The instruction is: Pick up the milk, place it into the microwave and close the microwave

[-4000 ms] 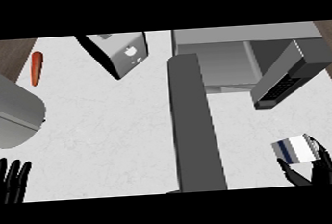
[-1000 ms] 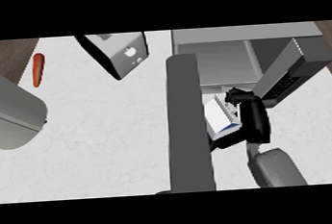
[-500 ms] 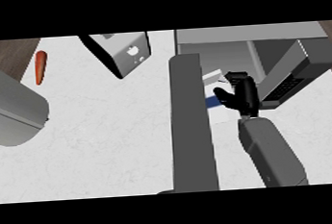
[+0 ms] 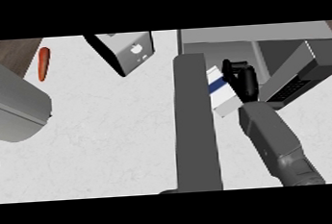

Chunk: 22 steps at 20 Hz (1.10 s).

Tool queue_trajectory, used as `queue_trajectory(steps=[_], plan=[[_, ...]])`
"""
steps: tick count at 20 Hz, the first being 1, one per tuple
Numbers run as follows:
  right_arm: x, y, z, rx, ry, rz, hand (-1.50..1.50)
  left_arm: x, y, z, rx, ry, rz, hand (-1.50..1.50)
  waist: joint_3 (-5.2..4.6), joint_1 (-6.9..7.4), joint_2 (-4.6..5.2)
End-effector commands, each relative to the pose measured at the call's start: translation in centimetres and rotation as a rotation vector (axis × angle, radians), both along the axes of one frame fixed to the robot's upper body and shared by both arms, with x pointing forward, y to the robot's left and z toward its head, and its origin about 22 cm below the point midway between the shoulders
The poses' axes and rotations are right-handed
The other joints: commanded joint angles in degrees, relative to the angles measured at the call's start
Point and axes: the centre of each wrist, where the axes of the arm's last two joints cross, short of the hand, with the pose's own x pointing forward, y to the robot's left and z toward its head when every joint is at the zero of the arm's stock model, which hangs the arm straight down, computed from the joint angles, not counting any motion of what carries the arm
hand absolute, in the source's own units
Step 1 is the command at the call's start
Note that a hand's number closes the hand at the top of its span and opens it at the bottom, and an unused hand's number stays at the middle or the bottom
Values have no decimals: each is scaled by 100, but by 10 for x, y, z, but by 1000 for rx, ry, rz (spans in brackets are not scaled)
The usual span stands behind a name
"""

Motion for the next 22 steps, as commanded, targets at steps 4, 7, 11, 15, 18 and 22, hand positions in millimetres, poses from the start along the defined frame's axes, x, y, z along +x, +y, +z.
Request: queue_trajectory(steps=[4, 7, 11, 15, 18, 22], plan=[[13, 11, 7, -133, -53, -58, 150, 15, 1, -12, -15, 16, -29, -150, -2, 113, 65], [23, 6, 22, -248, -81, -107, 150, -3, 15, -6, -9, -12, -2, -150, -5, 163, 43], [39, 12, 48, -434, -117, -165, 150, 11, 4, -12, -25, -15, -10, -150, -8, 215, 78], [31, 19, 32, -514, -99, -248, 150, 4, 22, -13, 0, -2, -38, -150, -6, 332, 127], [32, 6, 33, -524, -86, -310, 150, 11, 6, -6, 2, -18, -27, -150, 6, 299, 124], [40, -18, 48, -494, -63, -380, 150, 14, 19, -9, 3, -11, -54, -150, 8, 389, 185]])
